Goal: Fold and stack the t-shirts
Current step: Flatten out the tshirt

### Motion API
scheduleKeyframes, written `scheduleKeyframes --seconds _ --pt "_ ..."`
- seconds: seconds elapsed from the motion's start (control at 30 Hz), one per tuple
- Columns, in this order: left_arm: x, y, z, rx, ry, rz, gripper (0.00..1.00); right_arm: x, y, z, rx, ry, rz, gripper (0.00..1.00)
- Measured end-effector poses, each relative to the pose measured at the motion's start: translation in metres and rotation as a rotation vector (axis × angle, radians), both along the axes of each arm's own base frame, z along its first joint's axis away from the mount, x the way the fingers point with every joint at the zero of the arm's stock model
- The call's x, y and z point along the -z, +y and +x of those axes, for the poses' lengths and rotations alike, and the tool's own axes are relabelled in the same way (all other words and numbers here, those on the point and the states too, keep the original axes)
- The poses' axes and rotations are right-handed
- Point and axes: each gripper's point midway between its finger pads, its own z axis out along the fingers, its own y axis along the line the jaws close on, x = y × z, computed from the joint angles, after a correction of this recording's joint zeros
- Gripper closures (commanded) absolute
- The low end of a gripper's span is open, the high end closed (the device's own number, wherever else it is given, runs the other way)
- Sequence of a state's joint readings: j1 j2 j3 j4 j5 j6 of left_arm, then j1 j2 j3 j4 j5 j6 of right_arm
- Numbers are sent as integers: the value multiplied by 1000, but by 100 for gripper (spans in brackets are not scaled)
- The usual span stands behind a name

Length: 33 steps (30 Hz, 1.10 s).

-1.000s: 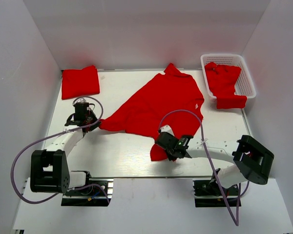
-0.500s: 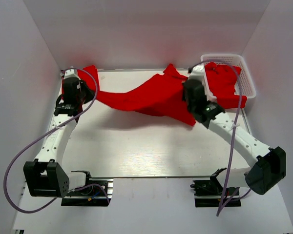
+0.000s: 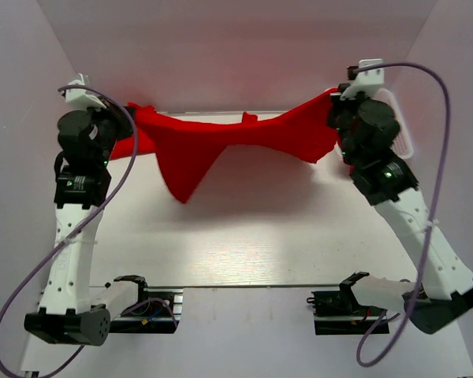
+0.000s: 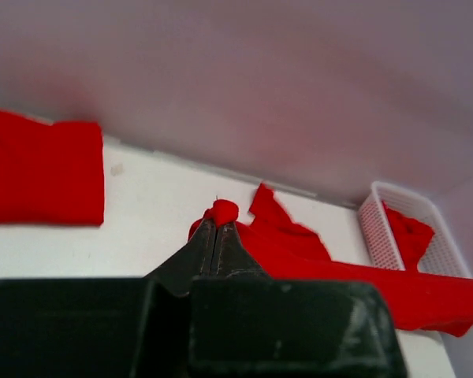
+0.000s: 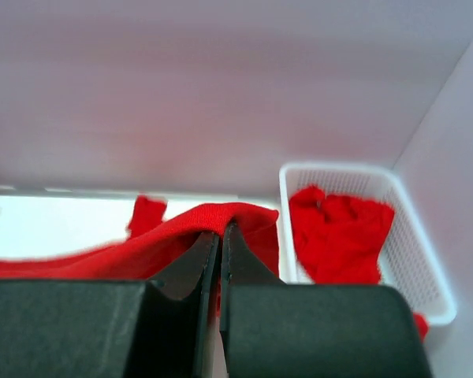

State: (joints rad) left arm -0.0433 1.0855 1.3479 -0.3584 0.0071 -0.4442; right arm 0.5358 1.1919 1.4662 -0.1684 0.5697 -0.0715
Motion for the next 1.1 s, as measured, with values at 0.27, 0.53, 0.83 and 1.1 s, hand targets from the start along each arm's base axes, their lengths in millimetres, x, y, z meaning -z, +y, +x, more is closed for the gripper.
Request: scheduleKeyframes --seconds 0.27,0.53,0.83,1.1 --pt "-137 -4 -89 54 -341 64 100 -146 -35 -91 -103 -325 54 100" --pt "-244 -1 -217 47 -685 128 100 -250 -77 -208 -208 -660 87 100" --pt "-239 -3 -204 58 -671 156 100 -260 -74 -178 -115 -689 25 100" --pt "-61 0 -16 27 -184 122 100 -122 -9 29 71 -326 -173 100"
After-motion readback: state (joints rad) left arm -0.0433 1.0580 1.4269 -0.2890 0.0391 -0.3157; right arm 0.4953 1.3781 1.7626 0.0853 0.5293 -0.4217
